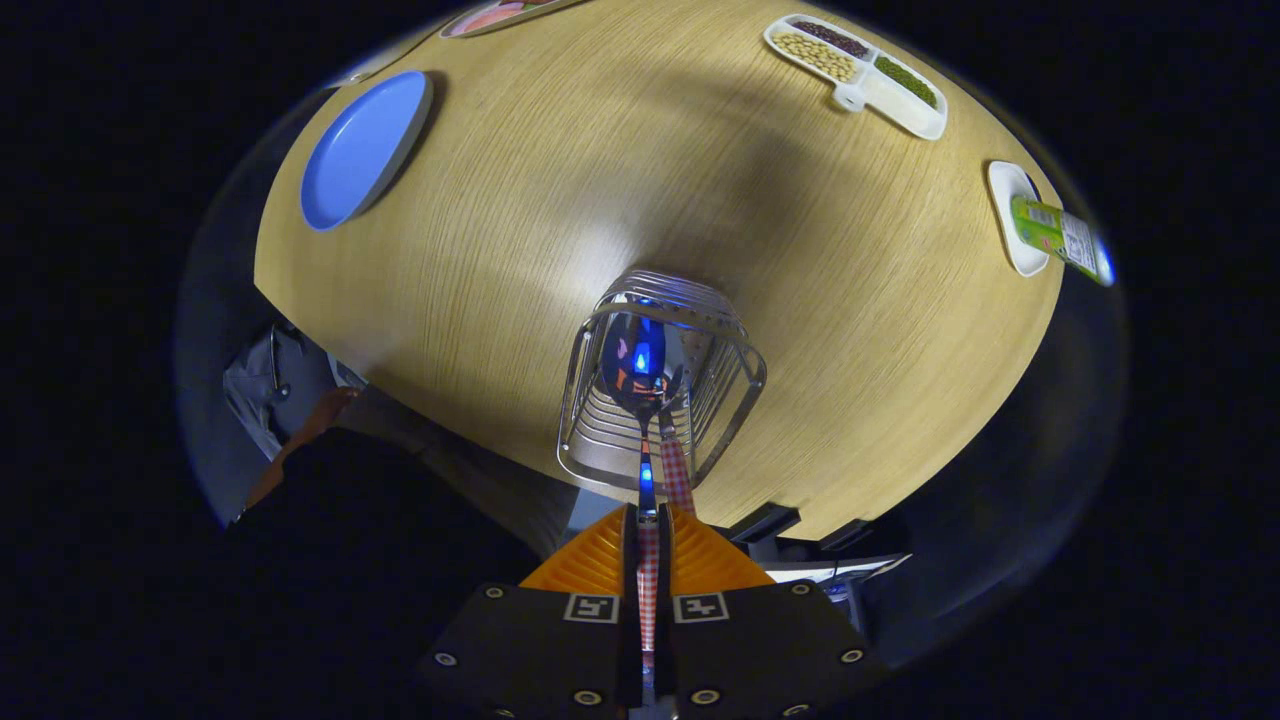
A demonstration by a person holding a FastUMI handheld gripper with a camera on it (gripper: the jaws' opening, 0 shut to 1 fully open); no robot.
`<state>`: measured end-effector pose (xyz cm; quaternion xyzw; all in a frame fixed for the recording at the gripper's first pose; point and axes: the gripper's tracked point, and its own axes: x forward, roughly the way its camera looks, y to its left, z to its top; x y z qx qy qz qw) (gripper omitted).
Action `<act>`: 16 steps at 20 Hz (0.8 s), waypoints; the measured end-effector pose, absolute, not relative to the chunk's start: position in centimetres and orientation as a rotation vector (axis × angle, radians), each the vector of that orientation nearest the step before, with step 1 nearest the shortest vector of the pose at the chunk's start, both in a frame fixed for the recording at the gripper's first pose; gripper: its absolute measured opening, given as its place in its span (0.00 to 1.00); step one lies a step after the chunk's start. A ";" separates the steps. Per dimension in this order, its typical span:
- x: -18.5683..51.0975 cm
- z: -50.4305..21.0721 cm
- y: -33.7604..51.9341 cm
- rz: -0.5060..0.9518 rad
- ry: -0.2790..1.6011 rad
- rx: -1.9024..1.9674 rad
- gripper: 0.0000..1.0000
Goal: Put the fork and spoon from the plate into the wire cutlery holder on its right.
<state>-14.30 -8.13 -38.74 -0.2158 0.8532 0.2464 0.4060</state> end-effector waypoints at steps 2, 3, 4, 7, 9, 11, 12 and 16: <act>-13.9 -38.9 -8.1 0.650 2.175 -0.599 0.05; -13.8 -39.0 -8.2 0.660 2.187 -0.626 0.05; -13.8 -39.1 -8.1 0.663 2.195 -0.643 0.05; -13.6 -39.8 -7.8 0.672 2.199 -0.688 0.05; -13.5 -40.1 -7.6 0.684 2.184 -0.702 0.07; -13.6 -39.8 -7.4 0.683 2.191 -0.680 0.10; -13.5 -39.6 -7.3 0.680 2.196 -0.667 0.11; -13.1 -39.0 -7.1 0.669 2.160 -0.626 0.13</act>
